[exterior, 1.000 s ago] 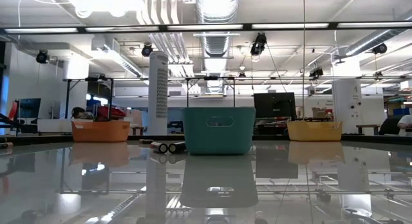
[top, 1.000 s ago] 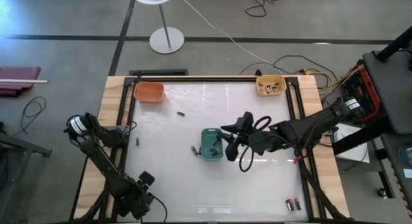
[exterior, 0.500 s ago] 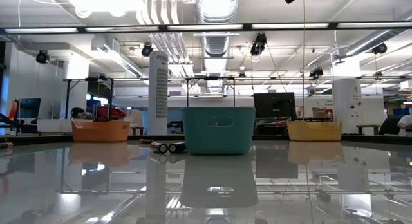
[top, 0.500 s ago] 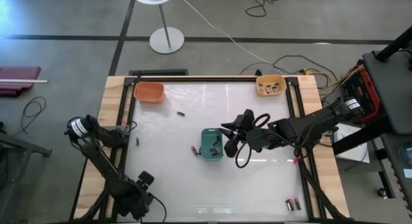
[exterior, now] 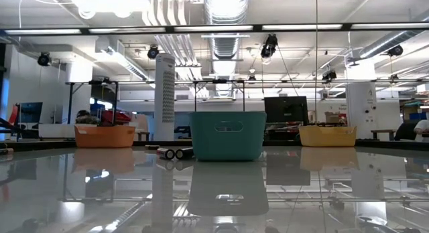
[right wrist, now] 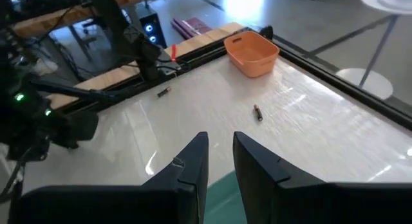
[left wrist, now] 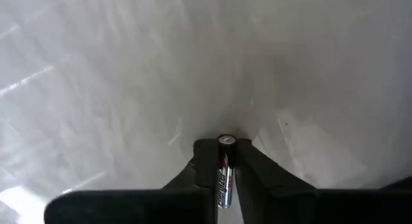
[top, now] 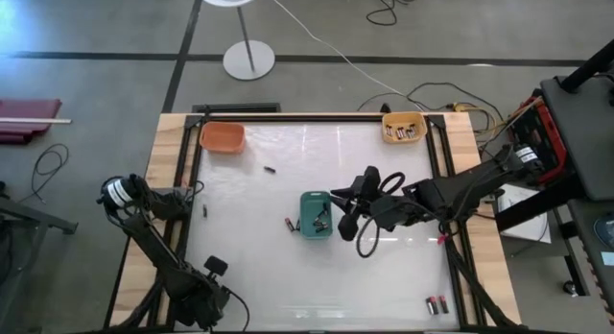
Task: Sort batteries
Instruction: Put the black battery into the yellow bin
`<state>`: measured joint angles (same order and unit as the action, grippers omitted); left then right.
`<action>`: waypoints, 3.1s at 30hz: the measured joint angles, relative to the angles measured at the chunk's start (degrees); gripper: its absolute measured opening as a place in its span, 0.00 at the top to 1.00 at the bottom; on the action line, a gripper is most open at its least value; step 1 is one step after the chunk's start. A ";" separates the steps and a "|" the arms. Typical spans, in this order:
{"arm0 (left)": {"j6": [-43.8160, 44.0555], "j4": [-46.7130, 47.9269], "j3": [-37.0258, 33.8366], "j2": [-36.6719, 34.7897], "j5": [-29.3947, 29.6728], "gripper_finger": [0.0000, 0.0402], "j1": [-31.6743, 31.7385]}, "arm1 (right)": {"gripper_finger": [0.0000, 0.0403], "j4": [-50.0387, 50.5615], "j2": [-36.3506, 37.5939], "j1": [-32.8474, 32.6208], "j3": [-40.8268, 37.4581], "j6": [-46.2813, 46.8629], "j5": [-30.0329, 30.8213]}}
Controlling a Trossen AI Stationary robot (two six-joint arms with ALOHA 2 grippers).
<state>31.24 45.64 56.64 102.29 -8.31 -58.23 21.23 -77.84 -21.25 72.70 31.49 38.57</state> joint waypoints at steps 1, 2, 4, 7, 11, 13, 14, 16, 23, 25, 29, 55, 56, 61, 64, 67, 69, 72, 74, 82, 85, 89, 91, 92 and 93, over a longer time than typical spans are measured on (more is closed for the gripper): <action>1.33 0.13 0.01 -0.09 0.78 0.96 -0.01 | 0.84 0.37 0.27 -0.54 0.77 -0.84 -0.02; 2.39 0.25 -0.03 -0.26 1.85 0.95 -0.09 | 0.84 0.96 0.67 -1.00 1.60 -1.39 0.00; 4.14 1.01 -0.02 -1.08 3.59 0.96 -0.06 | 0.84 2.37 1.56 -1.69 3.28 -2.48 0.00; 7.47 2.06 -0.30 -3.64 7.28 0.98 0.19 | 0.83 4.14 2.50 -2.14 5.59 -3.73 0.00; 12.97 3.38 -0.43 -10.32 17.69 0.98 0.76 | 0.85 4.25 3.06 -1.85 7.14 -8.59 0.00; 15.66 4.47 -1.16 -14.00 21.21 0.99 1.70 | 0.86 4.23 3.05 -1.07 7.39 -9.93 -0.02; 16.92 4.73 -1.64 -15.88 22.85 0.99 2.43 | 0.86 4.24 2.91 -0.56 7.52 -10.07 -0.02; 18.84 4.41 -2.32 -20.11 26.84 0.99 4.63 | 0.87 4.22 2.85 0.36 7.55 -10.17 -0.08; 16.64 1.09 -3.84 -35.19 38.77 0.99 15.79 | 0.83 3.73 -0.27 3.43 7.18 -12.14 -9.71; 14.51 -2.67 -4.19 -39.21 42.84 0.99 19.63 | 0.81 3.47 -1.67 4.27 6.71 -12.33 -12.84; 6.55 -16.26 -4.44 -45.84 45.96 0.99 26.70 | 0.75 -1.04 -6.01 4.87 5.64 -14.26 -16.52; -12.81 -56.89 -4.14 -41.97 40.55 0.99 35.16 | 0.58 -28.95 -15.62 10.29 13.29 -20.49 -26.44; -12.82 -56.89 -4.01 -41.81 40.56 0.99 35.07 | 0.59 -28.88 -15.61 10.32 13.32 -20.09 -26.43; -14.22 -58.14 -3.45 -41.73 40.59 0.99 35.03 | 0.65 -28.78 -15.20 10.44 13.40 -17.99 -26.40; -14.58 -58.16 -3.25 -41.37 40.61 0.99 35.03 | 0.71 -28.76 -15.22 10.45 13.40 -17.29 -26.43; -15.40 -58.09 -3.21 -40.91 40.63 0.99 35.05 | 0.78 -28.76 -15.22 10.53 13.42 -18.24 -26.60; -15.96 -58.09 -3.21 -40.75 40.99 0.99 35.12 | 0.83 -28.60 -15.22 10.53 13.45 -18.58 -26.74; -16.97 -57.88 -3.21 -40.37 41.52 0.99 35.11 | 0.90 -27.26 -15.22 10.60 13.45 -18.47 -26.76; -17.85 -57.79 -3.21 -40.32 41.64 0.99 35.11 | 0.94 -26.86 -15.22 10.66 13.45 -18.36 -26.77; -17.22 -41.24 -0.23 -43.67 41.58 0.82 35.62 | 0.94 -17.84 -15.20 11.58 16.46 -15.80 -26.56; -16.78 -29.98 1.80 -44.64 43.64 0.73 35.79 | 0.94 -12.34 -15.13 12.75 18.48 -12.80 -26.55; -14.78 -20.88 3.17 -46.86 45.59 0.62 36.47 | 0.94 -2.48 -14.86 15.18 21.06 -8.91 -26.15; -11.38 -15.19 3.40 -48.20 45.90 0.57 37.40 | 0.94 2.06 -14.32 16.69 22.06 -8.78 -23.07; -8.67 -11.67 3.40 -48.68 45.92 0.55 38.11 | 0.94 5.02 -13.91 17.63 22.63 -8.98 -21.06; -5.44 -7.79 3.27 -48.94 45.87 0.53 38.82 | 0.94 8.18 -13.58 18.77 23.08 -9.01 -19.02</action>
<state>25.80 37.85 59.91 53.34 37.56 -19.41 29.41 -91.42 -2.48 95.78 22.48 19.55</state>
